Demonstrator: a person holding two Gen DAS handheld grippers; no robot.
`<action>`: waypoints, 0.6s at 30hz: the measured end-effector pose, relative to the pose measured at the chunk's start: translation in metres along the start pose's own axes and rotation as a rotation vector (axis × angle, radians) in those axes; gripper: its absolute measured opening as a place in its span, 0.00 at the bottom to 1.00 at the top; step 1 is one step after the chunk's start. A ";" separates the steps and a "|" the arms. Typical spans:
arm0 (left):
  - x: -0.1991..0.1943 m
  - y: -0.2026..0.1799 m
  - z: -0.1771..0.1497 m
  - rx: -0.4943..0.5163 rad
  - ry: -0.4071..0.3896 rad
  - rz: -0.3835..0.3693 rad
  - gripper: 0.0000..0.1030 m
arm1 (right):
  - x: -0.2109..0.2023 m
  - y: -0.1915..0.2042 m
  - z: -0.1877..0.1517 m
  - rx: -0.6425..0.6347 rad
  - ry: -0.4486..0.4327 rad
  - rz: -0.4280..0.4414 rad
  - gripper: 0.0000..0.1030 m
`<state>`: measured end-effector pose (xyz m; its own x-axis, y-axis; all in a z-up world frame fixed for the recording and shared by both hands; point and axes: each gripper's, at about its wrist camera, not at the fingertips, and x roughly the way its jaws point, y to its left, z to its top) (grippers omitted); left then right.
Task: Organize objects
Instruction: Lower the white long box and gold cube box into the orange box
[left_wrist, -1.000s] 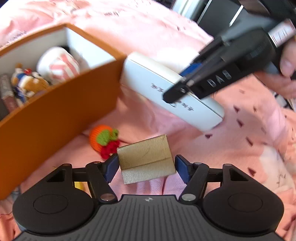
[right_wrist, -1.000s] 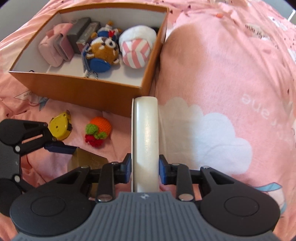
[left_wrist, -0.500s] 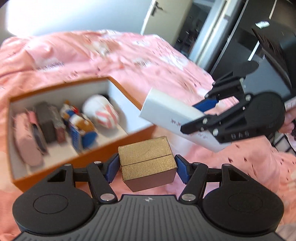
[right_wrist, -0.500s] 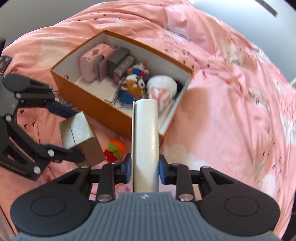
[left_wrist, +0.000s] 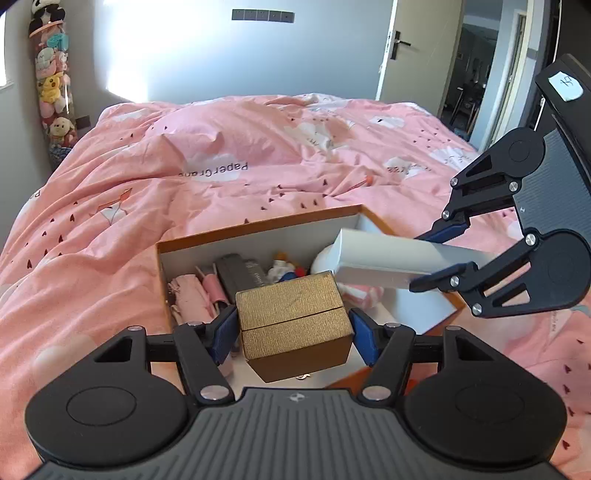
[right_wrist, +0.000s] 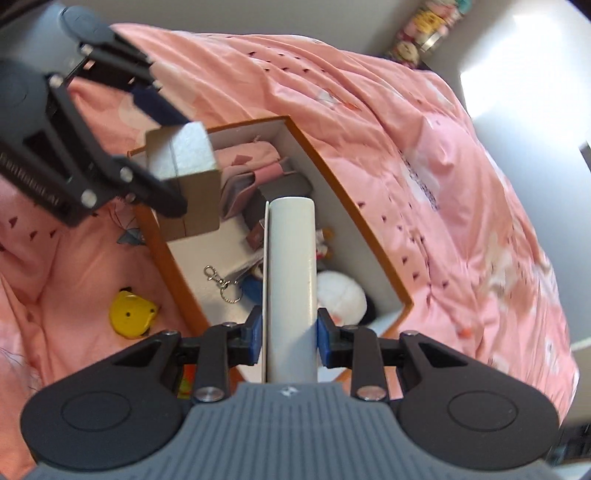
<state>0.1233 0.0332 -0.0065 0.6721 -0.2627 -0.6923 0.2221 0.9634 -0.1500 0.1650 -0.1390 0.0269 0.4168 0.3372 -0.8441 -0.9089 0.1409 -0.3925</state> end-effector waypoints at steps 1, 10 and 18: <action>0.005 0.002 -0.001 0.004 0.006 0.003 0.71 | 0.008 0.000 0.003 -0.040 -0.001 0.021 0.30; 0.030 0.008 -0.003 0.010 0.053 0.043 0.71 | 0.054 -0.003 0.008 -0.256 0.065 0.172 0.30; 0.048 0.006 -0.007 0.043 0.103 0.029 0.72 | 0.083 -0.012 0.012 -0.316 0.141 0.334 0.30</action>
<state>0.1519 0.0269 -0.0453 0.6026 -0.2258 -0.7654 0.2357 0.9667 -0.0997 0.2102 -0.1018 -0.0346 0.1203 0.1838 -0.9756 -0.9539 -0.2508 -0.1649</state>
